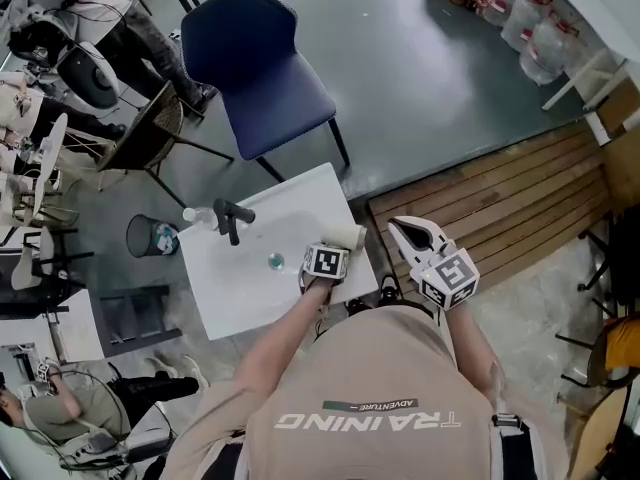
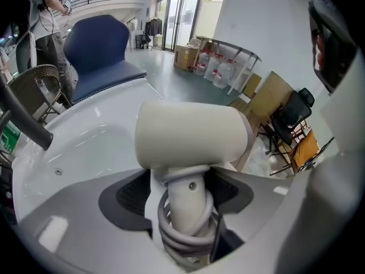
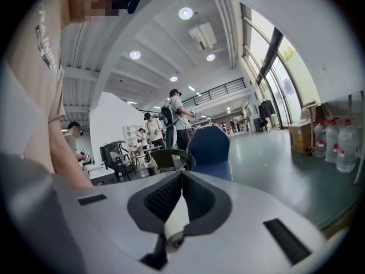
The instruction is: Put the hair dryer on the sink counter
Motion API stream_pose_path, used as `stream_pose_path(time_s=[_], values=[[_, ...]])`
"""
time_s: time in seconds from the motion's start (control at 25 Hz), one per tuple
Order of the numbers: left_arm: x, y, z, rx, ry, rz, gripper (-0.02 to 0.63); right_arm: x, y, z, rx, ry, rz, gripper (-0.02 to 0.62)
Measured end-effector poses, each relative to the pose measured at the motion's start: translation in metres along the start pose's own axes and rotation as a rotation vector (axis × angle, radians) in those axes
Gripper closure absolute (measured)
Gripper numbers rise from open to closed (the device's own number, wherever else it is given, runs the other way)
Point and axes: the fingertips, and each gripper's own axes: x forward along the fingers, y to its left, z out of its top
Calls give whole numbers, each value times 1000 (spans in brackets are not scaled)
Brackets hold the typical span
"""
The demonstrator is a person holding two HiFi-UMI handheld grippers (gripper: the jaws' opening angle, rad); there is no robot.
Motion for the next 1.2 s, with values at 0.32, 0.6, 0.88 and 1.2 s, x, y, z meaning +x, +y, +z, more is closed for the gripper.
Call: stream_pose_path(time_s=[0.32,0.6,0.88,1.2], values=[[-20,-5,-2,-85,-59,-115,308,4,12,-1,-10,19,23,588],[-67,7,8,-232,-204,-178,308,10,18,0,-31,29,56,588],[-149,37,33,-340,-464,-143,308,36,34,18,-98,30,153,588],[-249,72,59,-234,-813,-33,311,71,86,54,-341,25,289,588]])
